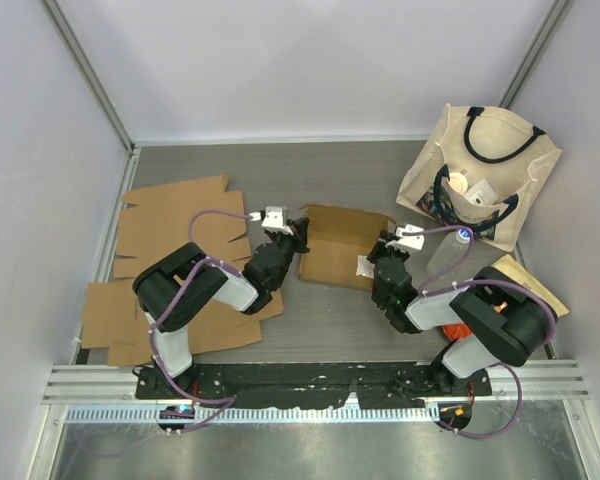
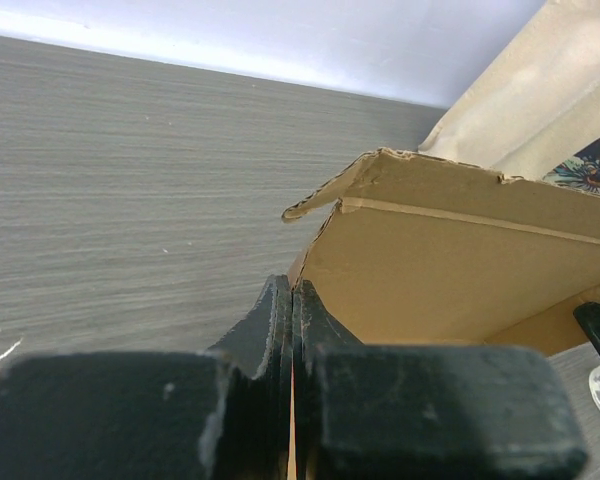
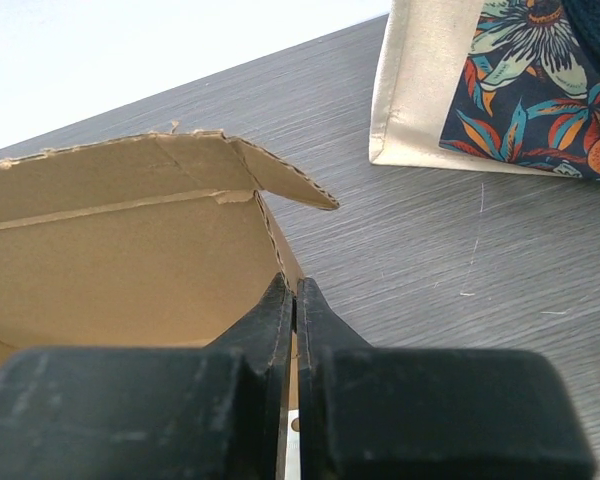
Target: Fold the paper box
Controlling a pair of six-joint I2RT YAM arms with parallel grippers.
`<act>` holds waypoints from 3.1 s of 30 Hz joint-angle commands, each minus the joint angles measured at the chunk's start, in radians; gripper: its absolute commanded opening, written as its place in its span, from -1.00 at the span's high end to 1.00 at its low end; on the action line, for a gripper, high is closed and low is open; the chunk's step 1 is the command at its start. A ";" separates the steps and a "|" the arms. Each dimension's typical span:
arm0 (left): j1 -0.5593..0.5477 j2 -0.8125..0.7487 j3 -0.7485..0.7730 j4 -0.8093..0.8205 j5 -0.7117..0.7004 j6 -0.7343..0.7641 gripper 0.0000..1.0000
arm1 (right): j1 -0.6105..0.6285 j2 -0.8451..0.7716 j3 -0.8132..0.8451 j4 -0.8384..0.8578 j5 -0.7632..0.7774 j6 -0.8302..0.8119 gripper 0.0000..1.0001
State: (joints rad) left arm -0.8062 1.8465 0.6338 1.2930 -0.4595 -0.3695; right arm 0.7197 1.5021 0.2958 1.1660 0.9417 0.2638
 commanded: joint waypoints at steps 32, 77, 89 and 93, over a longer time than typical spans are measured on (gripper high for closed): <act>-0.113 -0.041 -0.174 0.065 -0.119 -0.026 1.00 | 0.106 -0.816 0.197 -1.640 -0.382 0.558 -0.30; -0.122 -0.086 -0.117 -0.032 -0.113 0.044 1.00 | 0.063 -0.280 0.162 -0.792 -0.055 0.263 0.97; -0.125 -0.121 -0.157 -0.020 -0.093 0.053 1.00 | 0.061 -0.379 -0.070 -0.540 -0.136 0.120 0.74; -0.114 -0.280 -0.207 -0.156 -0.044 0.001 0.38 | 0.063 -0.356 -0.024 -0.536 -0.127 0.065 0.74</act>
State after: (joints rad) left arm -0.9272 1.7294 0.4633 1.2171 -0.5404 -0.3382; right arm 0.7788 1.1461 0.2211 0.5480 0.7971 0.4015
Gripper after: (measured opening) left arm 0.137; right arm 0.128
